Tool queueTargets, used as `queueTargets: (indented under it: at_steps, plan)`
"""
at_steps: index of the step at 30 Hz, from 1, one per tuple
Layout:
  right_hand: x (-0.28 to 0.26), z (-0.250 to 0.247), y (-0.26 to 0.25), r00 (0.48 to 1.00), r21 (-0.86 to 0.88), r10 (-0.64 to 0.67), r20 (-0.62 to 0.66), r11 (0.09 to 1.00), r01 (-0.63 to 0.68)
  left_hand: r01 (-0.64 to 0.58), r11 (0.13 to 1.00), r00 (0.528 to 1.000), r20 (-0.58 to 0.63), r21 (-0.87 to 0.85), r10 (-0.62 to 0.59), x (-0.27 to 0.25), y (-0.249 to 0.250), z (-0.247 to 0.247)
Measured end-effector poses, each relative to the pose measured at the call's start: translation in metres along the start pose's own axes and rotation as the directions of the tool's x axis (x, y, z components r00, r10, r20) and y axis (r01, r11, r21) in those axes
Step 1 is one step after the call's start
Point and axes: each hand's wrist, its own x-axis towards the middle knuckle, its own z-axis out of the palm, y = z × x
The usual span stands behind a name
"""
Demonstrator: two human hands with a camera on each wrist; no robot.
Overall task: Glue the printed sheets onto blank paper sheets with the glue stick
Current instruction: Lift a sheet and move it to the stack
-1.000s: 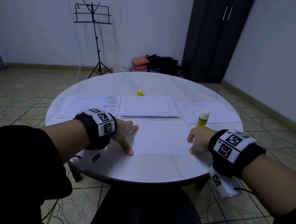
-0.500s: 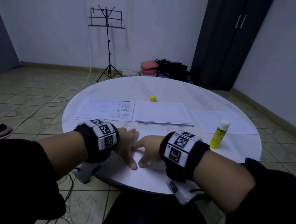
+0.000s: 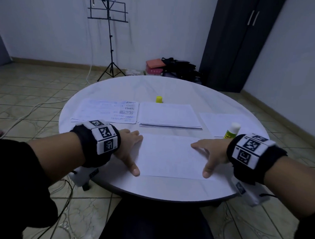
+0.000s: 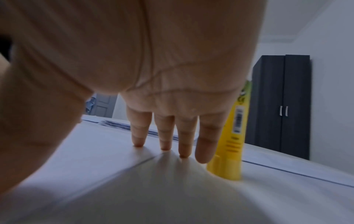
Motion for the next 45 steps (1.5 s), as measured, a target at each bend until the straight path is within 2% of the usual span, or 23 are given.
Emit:
queueTargets:
  at_steps: [5,10,15,19,23,30,33,36,38,40,42,44,45]
  plan:
    - [-0.003,0.005,0.007,1.0,0.023,0.013,0.013,1.0,-0.013,0.018,1.0,0.999,0.034,-0.021,-0.018,0.002,-0.005,-0.003]
    - [0.001,-0.004,0.0,0.998,-0.08,0.042,0.037,0.996,-0.039,0.086,0.988,0.995,0.066,-0.124,-0.078,0.008,-0.015,0.003]
    - [0.002,-0.011,-0.008,0.995,-0.187,0.082,0.049,0.98,-0.072,0.103,0.988,0.994,0.054,-0.116,-0.097,0.004,-0.009,0.0]
    - [0.001,-0.01,-0.009,0.996,-0.173,0.078,0.047,0.982,-0.068,0.114,0.988,0.993,0.049,-0.104,-0.11,0.003,-0.006,-0.002]
    - [-0.003,-0.004,-0.009,0.998,-0.131,0.062,0.011,0.99,-0.06,0.089,0.996,0.996,0.027,-0.023,-0.088,0.005,-0.005,-0.005]
    - [-0.016,0.014,-0.019,0.997,-0.197,0.02,-0.07,0.98,-0.034,0.091,0.98,0.996,0.006,0.175,-0.093,0.009,0.006,-0.014]
    - [-0.02,0.019,-0.02,0.998,-0.142,0.001,-0.069,0.99,-0.011,0.125,0.987,0.99,0.049,0.104,-0.13,0.005,0.011,-0.02]
    - [-0.025,0.019,-0.018,0.998,-0.089,-0.001,-0.07,0.996,-0.005,0.141,0.978,0.99,0.021,-0.151,-0.14,0.004,0.011,-0.023]
    - [-0.028,0.019,-0.017,0.997,-0.057,0.003,-0.076,0.998,-0.008,0.162,0.922,0.985,-0.005,-0.352,-0.175,0.004,0.009,-0.022]
    - [-0.03,0.02,-0.017,0.997,-0.043,0.008,-0.078,0.999,-0.012,0.124,0.798,0.985,-0.024,-0.59,-0.171,0.003,0.007,-0.021]
    - [-0.031,0.019,-0.019,0.997,-0.033,0.012,-0.079,0.999,-0.015,0.069,0.577,0.981,-0.049,-0.814,-0.186,0.0,0.006,-0.017]
    - [-0.03,0.018,-0.02,0.997,-0.018,0.021,-0.07,1.0,-0.022,0.01,0.338,0.975,-0.065,-0.941,-0.21,-0.007,0.007,-0.01]
    - [-0.029,0.018,-0.019,0.998,0.009,0.036,-0.06,0.999,-0.036,-0.009,0.28,0.976,-0.069,-0.96,-0.207,-0.01,0.008,-0.007]
